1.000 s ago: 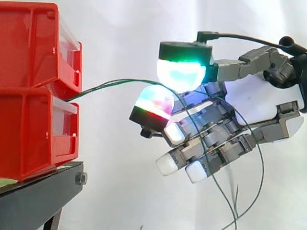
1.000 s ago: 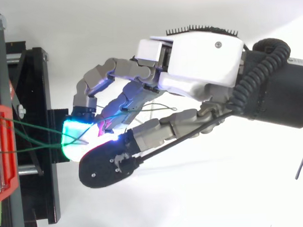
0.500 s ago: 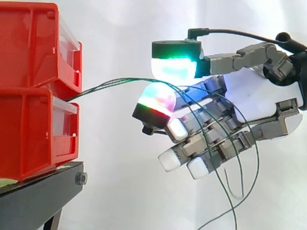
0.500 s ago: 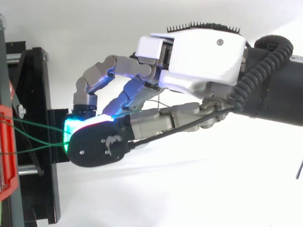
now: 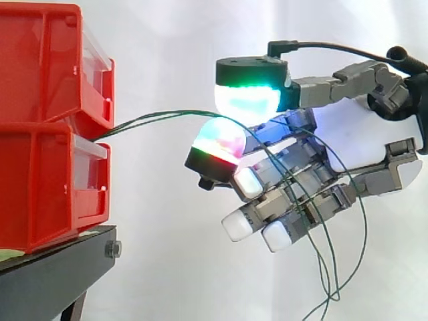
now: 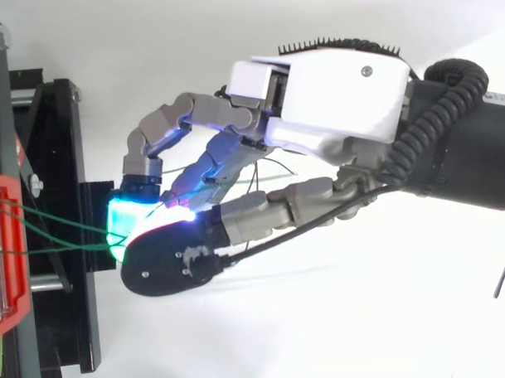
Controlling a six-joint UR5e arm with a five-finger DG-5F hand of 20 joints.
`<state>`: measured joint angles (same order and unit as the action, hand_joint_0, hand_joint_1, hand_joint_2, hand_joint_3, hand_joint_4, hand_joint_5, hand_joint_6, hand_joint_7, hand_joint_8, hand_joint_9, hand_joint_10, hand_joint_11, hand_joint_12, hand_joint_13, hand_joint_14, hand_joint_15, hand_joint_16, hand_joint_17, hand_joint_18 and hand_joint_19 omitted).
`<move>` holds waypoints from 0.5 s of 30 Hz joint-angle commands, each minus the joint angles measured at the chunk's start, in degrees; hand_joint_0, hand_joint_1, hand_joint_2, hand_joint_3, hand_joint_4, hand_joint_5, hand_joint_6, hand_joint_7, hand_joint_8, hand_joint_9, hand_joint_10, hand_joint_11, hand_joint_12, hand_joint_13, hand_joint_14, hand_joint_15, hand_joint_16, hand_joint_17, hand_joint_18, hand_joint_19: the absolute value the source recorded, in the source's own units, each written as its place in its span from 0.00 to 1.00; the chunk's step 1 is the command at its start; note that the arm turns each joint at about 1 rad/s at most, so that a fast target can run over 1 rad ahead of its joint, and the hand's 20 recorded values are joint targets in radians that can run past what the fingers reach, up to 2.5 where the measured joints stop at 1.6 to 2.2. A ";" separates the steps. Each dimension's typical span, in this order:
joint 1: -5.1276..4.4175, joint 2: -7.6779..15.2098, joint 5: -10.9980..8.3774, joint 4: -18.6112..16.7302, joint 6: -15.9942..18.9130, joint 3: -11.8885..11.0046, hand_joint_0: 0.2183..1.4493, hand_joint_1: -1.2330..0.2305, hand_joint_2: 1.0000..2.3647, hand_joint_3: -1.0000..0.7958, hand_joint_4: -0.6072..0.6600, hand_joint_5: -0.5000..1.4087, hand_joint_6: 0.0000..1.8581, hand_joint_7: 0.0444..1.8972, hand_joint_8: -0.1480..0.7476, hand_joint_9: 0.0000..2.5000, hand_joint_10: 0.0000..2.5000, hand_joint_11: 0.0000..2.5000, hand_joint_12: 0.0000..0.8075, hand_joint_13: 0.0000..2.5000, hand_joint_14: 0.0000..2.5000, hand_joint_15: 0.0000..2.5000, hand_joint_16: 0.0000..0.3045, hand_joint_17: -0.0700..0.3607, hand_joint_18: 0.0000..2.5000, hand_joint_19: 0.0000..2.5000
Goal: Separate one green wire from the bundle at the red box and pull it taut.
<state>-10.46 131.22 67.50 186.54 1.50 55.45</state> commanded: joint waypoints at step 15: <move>0.09 0.00 0.00 -0.12 -0.09 1.41 0.34 0.31 0.00 0.28 0.57 0.17 0.47 0.50 0.44 0.37 0.01 0.26 0.40 0.31 0.01 0.15 0.15 0.39 0.29 0.19</move>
<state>-10.38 131.23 67.50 186.62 1.43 56.02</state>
